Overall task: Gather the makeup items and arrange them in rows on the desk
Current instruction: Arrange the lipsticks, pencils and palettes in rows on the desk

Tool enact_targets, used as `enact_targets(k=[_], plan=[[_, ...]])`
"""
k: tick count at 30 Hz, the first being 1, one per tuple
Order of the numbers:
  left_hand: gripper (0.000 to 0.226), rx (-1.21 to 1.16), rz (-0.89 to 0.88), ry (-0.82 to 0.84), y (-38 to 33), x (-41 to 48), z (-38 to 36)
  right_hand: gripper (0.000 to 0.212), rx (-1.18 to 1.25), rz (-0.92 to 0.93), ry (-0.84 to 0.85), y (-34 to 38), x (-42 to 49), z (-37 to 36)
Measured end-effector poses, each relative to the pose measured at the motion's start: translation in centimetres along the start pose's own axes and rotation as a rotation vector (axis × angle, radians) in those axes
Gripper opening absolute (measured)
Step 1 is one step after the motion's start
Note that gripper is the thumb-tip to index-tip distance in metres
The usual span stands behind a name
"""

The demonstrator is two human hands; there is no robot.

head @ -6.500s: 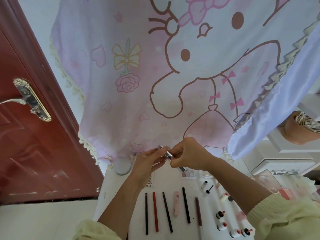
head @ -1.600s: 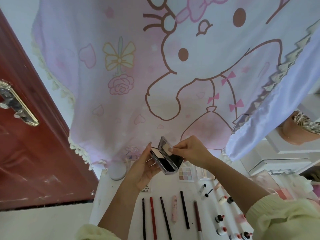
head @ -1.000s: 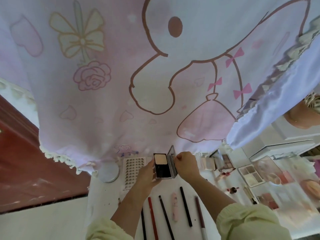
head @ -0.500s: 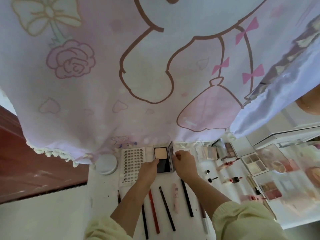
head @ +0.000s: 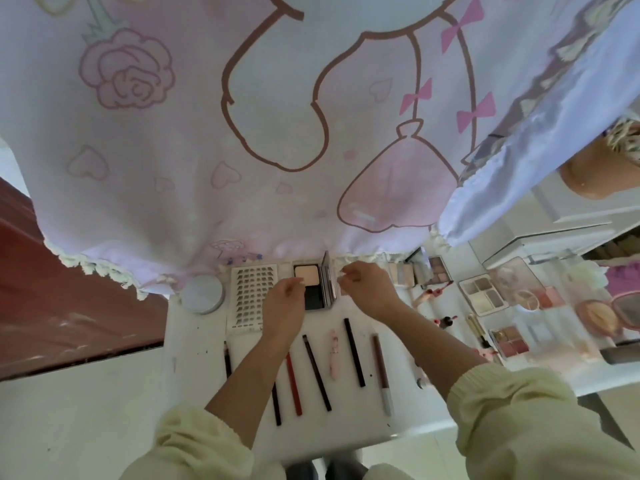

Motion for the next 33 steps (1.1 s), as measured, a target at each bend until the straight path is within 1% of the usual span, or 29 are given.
enact_targets(k=[2, 3, 7, 10, 12, 15, 17, 18, 20, 21, 23, 24, 27, 33], plan=[[0.023, -0.050, -0.072, -0.040, -0.1, -1.5, -0.3, 0.033, 0.020, 0.020, -0.027, -0.2, -1.1, 1.2], [0.020, -0.082, -0.084, -0.032, 0.3, -2.5, -0.8, 0.031, 0.026, 0.031, -0.047, -0.5, -2.0, 1.8], [0.019, -0.119, -0.062, 0.092, 3.2, -6.2, -4.1, 0.022, 0.027, 0.044, -0.090, -2.7, -5.6, 3.0], [0.023, -0.069, -0.015, 0.182, 5.2, -8.3, -6.3, 0.019, -0.040, 0.016, -0.083, -4.6, -7.8, 2.5], [0.021, -0.003, 0.050, 0.247, 6.5, -9.3, -7.4, 0.019, -0.126, -0.017, -0.042, -5.8, -8.9, 1.5], [0.010, 0.079, 0.160, 0.372, 8.7, -10.8, -8.8, 0.023, -0.289, -0.061, 0.045, -7.1, -9.7, 0.2], [0.006, 0.174, 0.190, 0.412, 9.9, -11.4, -9.6, 0.020, -0.384, -0.091, 0.095, -7.7, -9.5, -0.3], [0.006, 0.209, 0.194, 0.420, 10.2, -11.6, -9.9, 0.020, -0.427, -0.100, 0.115, -7.9, -9.3, -0.4], [0.013, 0.271, 0.184, 0.411, 10.6, -11.7, -10.4, 0.030, -0.491, -0.111, 0.166, -7.9, -8.8, -1.1], [0.017, 0.300, 0.175, 0.402, 10.6, -11.8, -10.6, 0.027, -0.513, -0.112, 0.198, -7.9, -8.7, -1.5], [0.023, 0.342, 0.168, 0.393, 10.8, -12.0, -11.2, 0.010, -0.539, -0.114, 0.245, -7.9, -8.6, -2.2], [0.024, 0.358, 0.175, 0.396, 11.0, -12.1, -11.5, 0.009, -0.538, -0.113, 0.246, -8.0, -8.6, -2.4], [0.028, 0.418, 0.177, 0.392, 11.2, -12.3, -12.2, 0.031, -0.494, -0.156, 0.224, -8.8, -8.3, -2.5], [0.034, 0.478, 0.120, 0.319, 11.1, -12.2, -12.3, 0.034, -0.407, -0.215, 0.194, -9.8, -7.9, -2.5]])
Point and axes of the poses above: each hand's wrist, its own x-axis towards the middle knuckle, its own z-axis out of the back of the hand, y = z × x, the point moved 6 cm from there along x, towards the middle knuckle, and after that the axes turned 6 degrees about z, right-handed, at the moved point
